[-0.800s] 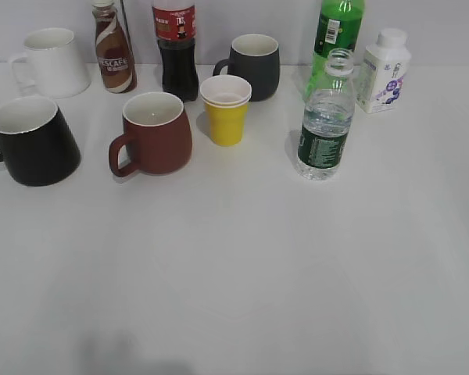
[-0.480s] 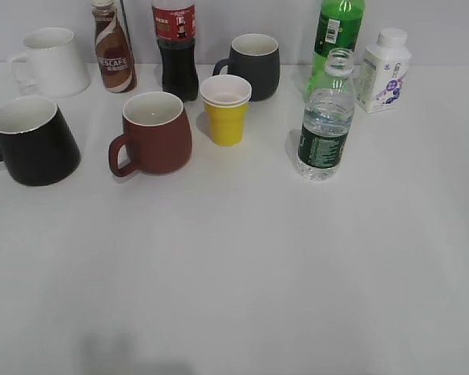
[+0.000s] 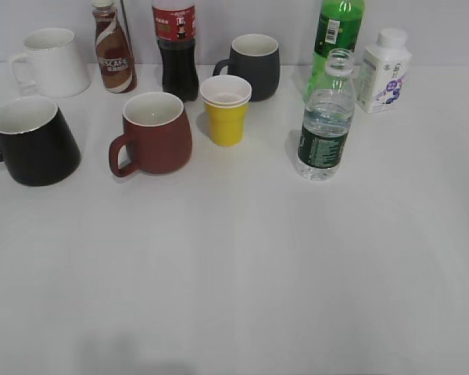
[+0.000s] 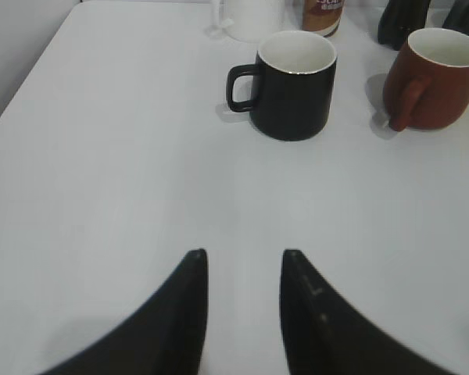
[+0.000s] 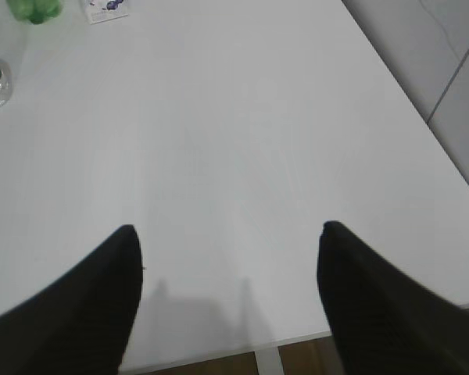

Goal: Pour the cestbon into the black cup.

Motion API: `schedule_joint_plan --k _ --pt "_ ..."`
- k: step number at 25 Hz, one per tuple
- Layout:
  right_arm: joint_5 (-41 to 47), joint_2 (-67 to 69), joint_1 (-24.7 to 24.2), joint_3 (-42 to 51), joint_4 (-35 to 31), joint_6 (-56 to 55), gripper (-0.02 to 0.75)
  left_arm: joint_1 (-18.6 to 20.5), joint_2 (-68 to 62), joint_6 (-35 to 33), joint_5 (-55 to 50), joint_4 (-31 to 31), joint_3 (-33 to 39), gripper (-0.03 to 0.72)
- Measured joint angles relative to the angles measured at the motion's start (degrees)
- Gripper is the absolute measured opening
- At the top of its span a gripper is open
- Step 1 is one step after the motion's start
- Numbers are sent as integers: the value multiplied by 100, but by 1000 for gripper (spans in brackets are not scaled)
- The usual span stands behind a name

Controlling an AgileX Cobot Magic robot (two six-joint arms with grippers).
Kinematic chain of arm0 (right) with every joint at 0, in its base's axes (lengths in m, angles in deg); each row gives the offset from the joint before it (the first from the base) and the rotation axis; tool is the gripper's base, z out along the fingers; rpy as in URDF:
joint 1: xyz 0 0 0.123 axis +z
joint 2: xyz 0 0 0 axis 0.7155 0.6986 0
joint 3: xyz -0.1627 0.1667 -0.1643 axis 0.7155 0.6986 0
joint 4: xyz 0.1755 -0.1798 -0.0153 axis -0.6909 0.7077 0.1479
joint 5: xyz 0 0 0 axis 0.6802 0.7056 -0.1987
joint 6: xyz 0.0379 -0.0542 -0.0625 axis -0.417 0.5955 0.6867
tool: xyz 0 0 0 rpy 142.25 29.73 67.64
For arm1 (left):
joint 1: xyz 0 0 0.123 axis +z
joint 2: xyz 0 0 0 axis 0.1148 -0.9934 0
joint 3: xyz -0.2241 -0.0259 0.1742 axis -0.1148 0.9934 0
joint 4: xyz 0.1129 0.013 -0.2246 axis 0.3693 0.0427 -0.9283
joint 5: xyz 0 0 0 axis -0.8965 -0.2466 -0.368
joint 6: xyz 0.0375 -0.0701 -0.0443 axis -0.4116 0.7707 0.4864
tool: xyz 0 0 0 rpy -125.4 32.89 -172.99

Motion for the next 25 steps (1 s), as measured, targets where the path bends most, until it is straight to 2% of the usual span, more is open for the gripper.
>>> schedule_joint_plan --k 22,25 --pt "5 0 0 0 0 0 525 0 0 0 17 0 -13 238" --pt "5 0 0 0 0 0 525 0 -34 0 782 -39 -113 238"
